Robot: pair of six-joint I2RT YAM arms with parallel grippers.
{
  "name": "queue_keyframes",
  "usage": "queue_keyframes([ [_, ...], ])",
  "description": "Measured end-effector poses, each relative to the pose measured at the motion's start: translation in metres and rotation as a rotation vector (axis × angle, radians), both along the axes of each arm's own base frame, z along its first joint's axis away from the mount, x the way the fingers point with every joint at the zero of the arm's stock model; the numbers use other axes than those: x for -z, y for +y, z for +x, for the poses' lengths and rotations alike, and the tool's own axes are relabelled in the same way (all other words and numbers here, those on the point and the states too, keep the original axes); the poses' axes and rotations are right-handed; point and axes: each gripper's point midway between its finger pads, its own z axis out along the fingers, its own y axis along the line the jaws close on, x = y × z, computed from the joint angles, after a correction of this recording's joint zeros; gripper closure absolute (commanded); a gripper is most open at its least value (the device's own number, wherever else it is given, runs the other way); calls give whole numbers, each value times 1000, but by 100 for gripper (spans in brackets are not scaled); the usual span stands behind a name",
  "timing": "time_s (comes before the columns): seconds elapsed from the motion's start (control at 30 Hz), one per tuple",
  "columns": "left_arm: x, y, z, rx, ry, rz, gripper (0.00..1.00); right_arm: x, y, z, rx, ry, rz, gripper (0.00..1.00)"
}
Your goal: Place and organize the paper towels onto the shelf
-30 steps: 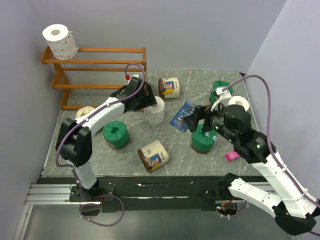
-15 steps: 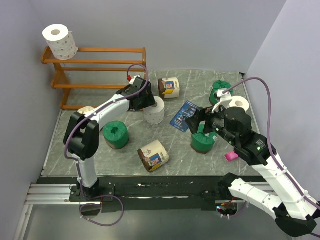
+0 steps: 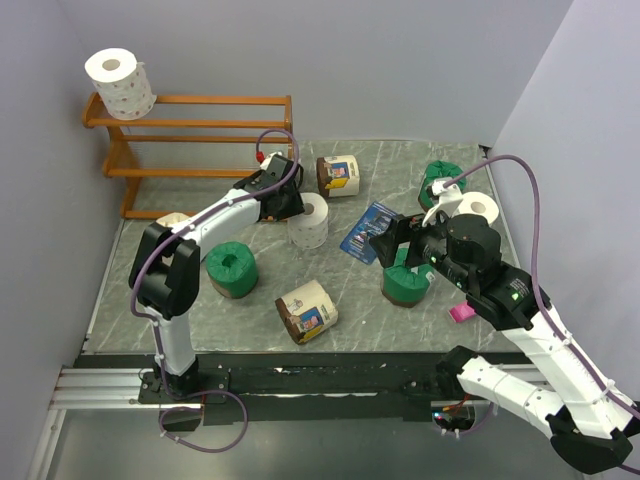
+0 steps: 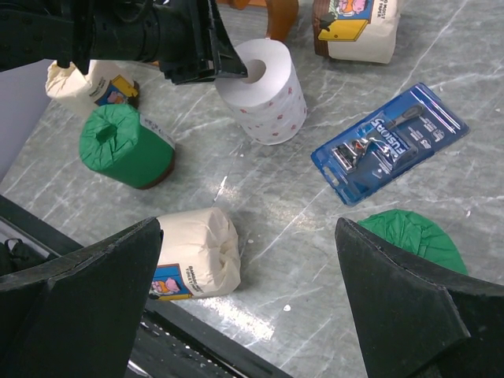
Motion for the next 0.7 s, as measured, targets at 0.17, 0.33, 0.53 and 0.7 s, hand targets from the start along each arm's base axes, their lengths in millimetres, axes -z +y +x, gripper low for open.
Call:
queue_keyframes([
  [0.17,-1,0,-1,8,1,2,65,0,0,0,0,0,0,2],
  [0.33,-8,8,-13,13,25,21,67,0,-1,0,5,-2,-2,2],
  [0.53,-72,24,-37,22,-54,-1,66,-3,-8,1,33,-21,-9,2],
  [0.7,-149,53,-54,-15,-188,-1,65,-5,-11,-2,36,-27,-9,2],
])
